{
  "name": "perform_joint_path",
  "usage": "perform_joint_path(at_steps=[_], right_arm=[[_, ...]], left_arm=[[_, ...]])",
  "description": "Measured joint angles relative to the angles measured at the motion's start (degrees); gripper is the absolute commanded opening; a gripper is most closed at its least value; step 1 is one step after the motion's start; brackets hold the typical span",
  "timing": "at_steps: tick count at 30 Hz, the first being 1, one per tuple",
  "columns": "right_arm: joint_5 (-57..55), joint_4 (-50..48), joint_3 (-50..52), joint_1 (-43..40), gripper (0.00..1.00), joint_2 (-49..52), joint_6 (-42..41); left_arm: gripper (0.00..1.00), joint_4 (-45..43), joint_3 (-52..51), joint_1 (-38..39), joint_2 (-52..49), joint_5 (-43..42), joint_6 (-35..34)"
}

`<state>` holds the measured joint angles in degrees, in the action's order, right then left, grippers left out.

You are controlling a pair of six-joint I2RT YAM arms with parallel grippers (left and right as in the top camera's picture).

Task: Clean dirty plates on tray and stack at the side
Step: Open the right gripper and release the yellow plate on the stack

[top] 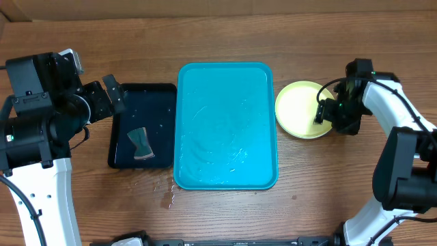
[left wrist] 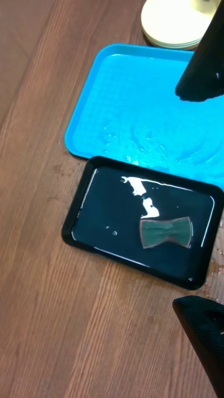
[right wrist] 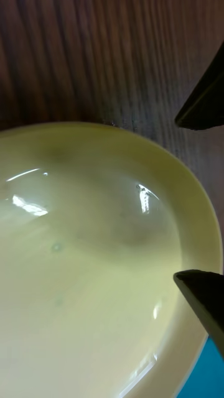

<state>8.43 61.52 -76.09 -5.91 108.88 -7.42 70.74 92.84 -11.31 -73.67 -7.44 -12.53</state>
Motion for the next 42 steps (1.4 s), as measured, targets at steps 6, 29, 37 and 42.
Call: perform_joint_path(at_steps=[6,29,37,42], right_arm=[[4.3,4.5,-13.4,0.0,0.84,-0.3,5.9],[9.2,3.4,-14.5,0.3,1.00,-0.6,11.5],[9.2,3.5,-14.5,0.3,1.00,-0.6,11.5],[9.2,3.5,-14.5,0.3,1.00,-0.6,11.5]], left_arm=[[1.00,0.0,0.0,0.0,0.0,0.0,0.0],[1.00,0.0,0.0,0.0,0.0,0.0,0.0],[1.00,0.0,0.0,0.0,0.0,0.0,0.0],[1.00,0.0,0.0,0.0,0.0,0.0,0.0]])
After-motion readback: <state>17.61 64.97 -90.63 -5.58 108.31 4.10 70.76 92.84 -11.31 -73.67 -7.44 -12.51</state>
